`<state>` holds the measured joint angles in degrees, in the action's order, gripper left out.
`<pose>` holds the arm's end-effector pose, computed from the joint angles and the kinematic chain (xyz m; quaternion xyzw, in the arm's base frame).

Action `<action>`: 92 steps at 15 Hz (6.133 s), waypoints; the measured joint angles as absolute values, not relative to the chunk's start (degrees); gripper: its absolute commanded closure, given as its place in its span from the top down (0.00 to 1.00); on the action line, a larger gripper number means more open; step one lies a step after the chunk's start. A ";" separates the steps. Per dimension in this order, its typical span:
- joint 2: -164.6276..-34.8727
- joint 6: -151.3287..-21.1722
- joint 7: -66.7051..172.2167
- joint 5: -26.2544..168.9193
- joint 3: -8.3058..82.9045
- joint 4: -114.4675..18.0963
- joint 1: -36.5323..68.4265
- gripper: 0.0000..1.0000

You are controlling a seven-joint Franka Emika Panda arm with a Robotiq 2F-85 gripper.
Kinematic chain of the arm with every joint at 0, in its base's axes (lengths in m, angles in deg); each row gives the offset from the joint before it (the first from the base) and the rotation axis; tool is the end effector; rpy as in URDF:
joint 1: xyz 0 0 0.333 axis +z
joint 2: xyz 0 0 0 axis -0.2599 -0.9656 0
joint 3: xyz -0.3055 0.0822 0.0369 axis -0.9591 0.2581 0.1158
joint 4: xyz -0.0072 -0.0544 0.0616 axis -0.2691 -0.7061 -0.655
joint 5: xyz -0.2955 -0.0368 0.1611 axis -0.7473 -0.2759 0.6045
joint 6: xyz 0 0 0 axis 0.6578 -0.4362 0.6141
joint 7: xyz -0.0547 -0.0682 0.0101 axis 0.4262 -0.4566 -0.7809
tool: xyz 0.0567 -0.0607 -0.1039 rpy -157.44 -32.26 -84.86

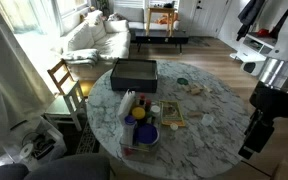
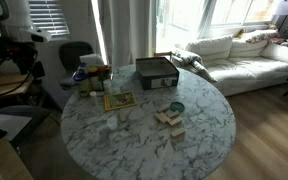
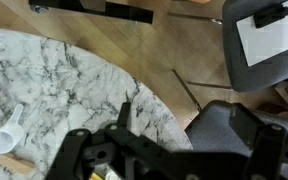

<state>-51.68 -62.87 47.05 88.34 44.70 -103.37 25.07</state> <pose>0.2984 0.0950 0.4392 -0.9919 -0.0720 0.0509 0.0919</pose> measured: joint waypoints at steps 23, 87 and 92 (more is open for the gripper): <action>-87.82 -87.64 61.57 95.54 35.93 -92.89 9.61 1.00; -103.01 -79.88 76.01 132.82 29.24 -88.74 -1.33 1.00; -106.50 -78.49 75.10 139.40 29.16 -87.36 -1.41 0.58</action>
